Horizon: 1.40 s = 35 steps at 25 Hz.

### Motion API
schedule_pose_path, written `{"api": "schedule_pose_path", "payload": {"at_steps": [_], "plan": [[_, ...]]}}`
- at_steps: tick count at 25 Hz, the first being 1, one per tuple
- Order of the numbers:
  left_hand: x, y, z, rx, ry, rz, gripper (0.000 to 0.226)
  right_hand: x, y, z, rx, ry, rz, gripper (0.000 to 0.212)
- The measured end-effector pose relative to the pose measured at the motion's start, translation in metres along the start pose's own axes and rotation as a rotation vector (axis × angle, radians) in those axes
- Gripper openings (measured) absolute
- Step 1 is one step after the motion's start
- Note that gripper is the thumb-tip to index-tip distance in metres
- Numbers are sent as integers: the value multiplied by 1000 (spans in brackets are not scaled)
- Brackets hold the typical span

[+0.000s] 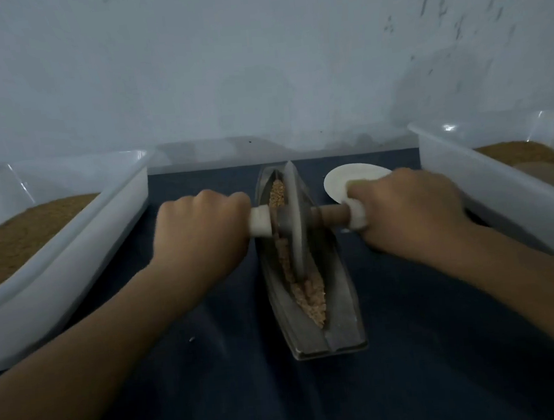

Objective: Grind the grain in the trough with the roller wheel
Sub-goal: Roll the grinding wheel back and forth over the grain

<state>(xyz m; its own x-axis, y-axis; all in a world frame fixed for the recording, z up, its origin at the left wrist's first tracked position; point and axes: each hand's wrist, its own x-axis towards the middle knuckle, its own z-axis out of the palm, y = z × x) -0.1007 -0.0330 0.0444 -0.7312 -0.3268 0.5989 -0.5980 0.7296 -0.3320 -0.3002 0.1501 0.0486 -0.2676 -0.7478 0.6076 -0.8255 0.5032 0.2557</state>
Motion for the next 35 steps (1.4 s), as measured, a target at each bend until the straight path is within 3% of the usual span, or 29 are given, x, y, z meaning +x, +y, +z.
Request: {"api": "schedule_pose_path", "payload": {"at_steps": [3,5,8,10,12,15,18,19,23,26,29,31,33,35], "plan": [[48,9,11,-14,-111,-99,6,49,-13,20,103,-264,164,10],[56,6,10,10,-129,-74,6,52,-11,22,131,-328,195,6],[10,4,2,-12,33,39,32,-2,0,8,58,-117,45,14],[-17,-2,-3,-48,149,124,36,-30,6,-6,72,-34,-45,23],[-15,-5,0,-76,108,112,35,-22,10,-7,53,11,-67,25],[14,5,15,-33,-60,-99,25,31,-7,1,-37,-117,-14,20],[45,9,14,-20,-113,-131,6,64,-8,17,75,-314,79,16],[43,7,10,-18,-107,-108,7,57,-7,14,87,-313,88,16],[-13,3,-7,-88,136,91,39,-20,3,-4,3,27,-33,23],[-15,0,-1,-122,34,58,39,-7,7,-7,-10,29,-64,22],[19,9,14,-62,-73,-154,21,45,-12,2,-29,-187,3,11],[33,11,17,-46,-99,-180,14,64,-11,8,16,-303,32,8],[21,7,12,-44,-93,-139,21,47,-9,-1,-15,-253,-12,11],[-9,4,2,-80,15,-18,36,10,-5,-10,-8,-67,-61,19]]}}
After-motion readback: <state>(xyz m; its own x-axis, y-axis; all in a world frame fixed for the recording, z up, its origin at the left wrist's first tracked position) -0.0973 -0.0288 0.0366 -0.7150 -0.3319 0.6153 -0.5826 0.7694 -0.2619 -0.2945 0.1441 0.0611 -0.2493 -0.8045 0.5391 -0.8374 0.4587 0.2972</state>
